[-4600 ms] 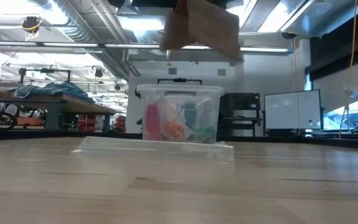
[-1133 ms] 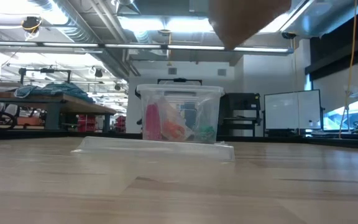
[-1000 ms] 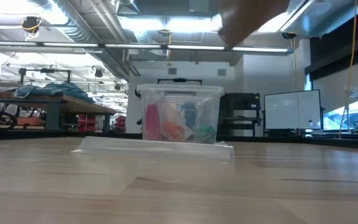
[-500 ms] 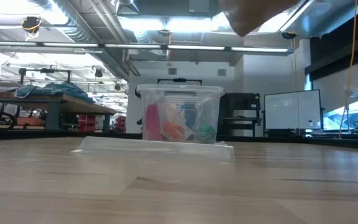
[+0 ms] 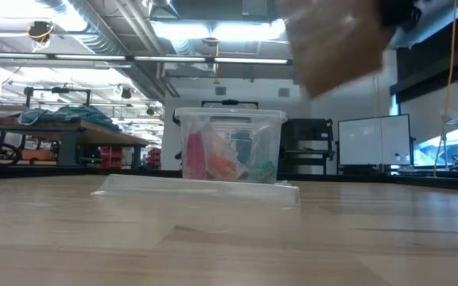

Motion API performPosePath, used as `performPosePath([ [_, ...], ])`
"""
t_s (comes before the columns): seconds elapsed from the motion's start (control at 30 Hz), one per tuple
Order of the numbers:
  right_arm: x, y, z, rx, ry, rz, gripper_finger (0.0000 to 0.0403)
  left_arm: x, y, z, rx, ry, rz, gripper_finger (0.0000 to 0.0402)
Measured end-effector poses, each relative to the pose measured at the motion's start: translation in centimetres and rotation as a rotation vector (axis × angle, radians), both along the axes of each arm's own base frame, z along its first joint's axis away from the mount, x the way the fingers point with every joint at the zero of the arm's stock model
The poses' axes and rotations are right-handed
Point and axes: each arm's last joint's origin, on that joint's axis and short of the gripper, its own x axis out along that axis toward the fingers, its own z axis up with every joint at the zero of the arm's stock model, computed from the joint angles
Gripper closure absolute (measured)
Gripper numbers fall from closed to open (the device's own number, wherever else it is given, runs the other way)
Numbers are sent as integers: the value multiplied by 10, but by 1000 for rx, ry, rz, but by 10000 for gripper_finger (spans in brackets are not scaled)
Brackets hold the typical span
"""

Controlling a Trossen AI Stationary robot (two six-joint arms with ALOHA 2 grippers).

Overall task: Roll bandage
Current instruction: Roll the brown bandage

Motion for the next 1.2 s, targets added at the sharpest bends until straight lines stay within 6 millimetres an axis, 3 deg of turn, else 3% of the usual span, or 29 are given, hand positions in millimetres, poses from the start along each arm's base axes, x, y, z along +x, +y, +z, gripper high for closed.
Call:
performPosePath([
  [0.13, 10, -1, -16, 271, 36, 104, 155, 1, 0, -4, 39, 37, 6, 402],
  [0.23, 16, -7, -2, 367, -11, 116, 155, 2, 1, -5, 41, 49, 10, 402],
  [0.33, 15, -12, 26, 271, -129, 95, 155, 2, 1, -5, 31, 49, 9, 402],
  [0.43, 17, -18, 38, 64, -211, -28, 155, 2, 1, -6, 33, 57, 8, 401],
  [0.53, 16, -19, 37, 5, -194, -30, 155, 1, -1, -7, 33, 65, 3, 402],
  [0.63, 15, -15, 32, 43, -119, 122, 155, 0, -3, -6, 22, 55, -5, 402],
  [0.83, 5, 19, 25, 20, -152, 305, 155, -5, -12, 17, -64, -28, 12, 402],
  [1.03, 1, 47, -16, -125, -295, 325, 155, -5, -12, 17, -89, -13, 74, 402],
  [1.2, 6, 48, -64, -149, -391, 257, 155, -4, -10, 15, -96, 0, 80, 402],
])
